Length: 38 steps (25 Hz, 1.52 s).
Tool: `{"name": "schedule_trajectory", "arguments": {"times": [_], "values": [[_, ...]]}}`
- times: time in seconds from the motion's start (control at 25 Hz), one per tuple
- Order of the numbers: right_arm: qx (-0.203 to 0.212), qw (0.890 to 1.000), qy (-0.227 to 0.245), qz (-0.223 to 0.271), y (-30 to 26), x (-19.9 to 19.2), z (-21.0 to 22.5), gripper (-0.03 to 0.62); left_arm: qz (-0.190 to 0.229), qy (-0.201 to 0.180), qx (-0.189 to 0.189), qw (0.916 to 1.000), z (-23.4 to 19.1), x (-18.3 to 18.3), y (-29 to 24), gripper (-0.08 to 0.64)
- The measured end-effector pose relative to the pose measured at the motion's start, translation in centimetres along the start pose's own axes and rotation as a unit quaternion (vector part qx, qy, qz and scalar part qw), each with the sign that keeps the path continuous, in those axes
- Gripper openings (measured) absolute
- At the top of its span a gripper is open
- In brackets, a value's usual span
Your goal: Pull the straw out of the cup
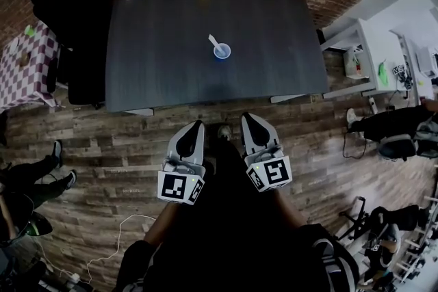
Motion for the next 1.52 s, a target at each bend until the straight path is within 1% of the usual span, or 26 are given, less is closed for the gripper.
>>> {"name": "schedule_trajectory", "arguments": {"times": [0.12, 0.32, 0.56, 0.88, 1.12, 1.4, 1.52], "values": [[0.009, 1.000, -0.002, 0.001, -1.6, 0.1, 1.0, 0.005, -0.001, -0.002, 0.006, 1.0000, -0.5, 0.1, -1.7, 0.005], [0.037, 0.999, 0.001, 0.001, -5.0, 0.7, 3.1, 0.005, 0.002, -0.012, 0.023, 0.9997, -1.7, 0.6, -5.6, 0.005], [0.063, 0.998, 0.001, -0.004, -9.4, 1.0, 6.4, 0.006, 0.005, -0.018, 0.043, 0.9989, -2.9, 1.1, -10.6, 0.005], [0.088, 0.996, 0.008, -0.021, -13.7, 1.0, 9.8, 0.006, 0.000, -0.012, 0.084, 0.9964, -4.1, 0.7, -14.4, 0.005], [0.095, 0.995, 0.001, -0.041, -16.2, 0.2, 10.2, 0.006, -0.015, 0.002, 0.091, 0.9957, -5.3, 0.3, -15.7, 0.005], [0.086, 0.994, 0.015, -0.065, -20.2, -1.0, 10.0, 0.006, -0.025, 0.021, 0.081, 0.9962, -9.1, -0.5, -17.5, 0.005], [0.088, 0.993, 0.019, -0.081, -21.6, -1.9, 9.8, 0.006, -0.031, 0.030, 0.085, 0.9955, -10.8, -0.7, -18.2, 0.005]]}}
Point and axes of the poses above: the fingertips, and each gripper's own axes: y backward along the fingers, z to its right, x out of its top, the point moved 7 cm from there along y, backward along the fingers, and after that the axes turned 11 degrees about -x, right-handed, at the moved point
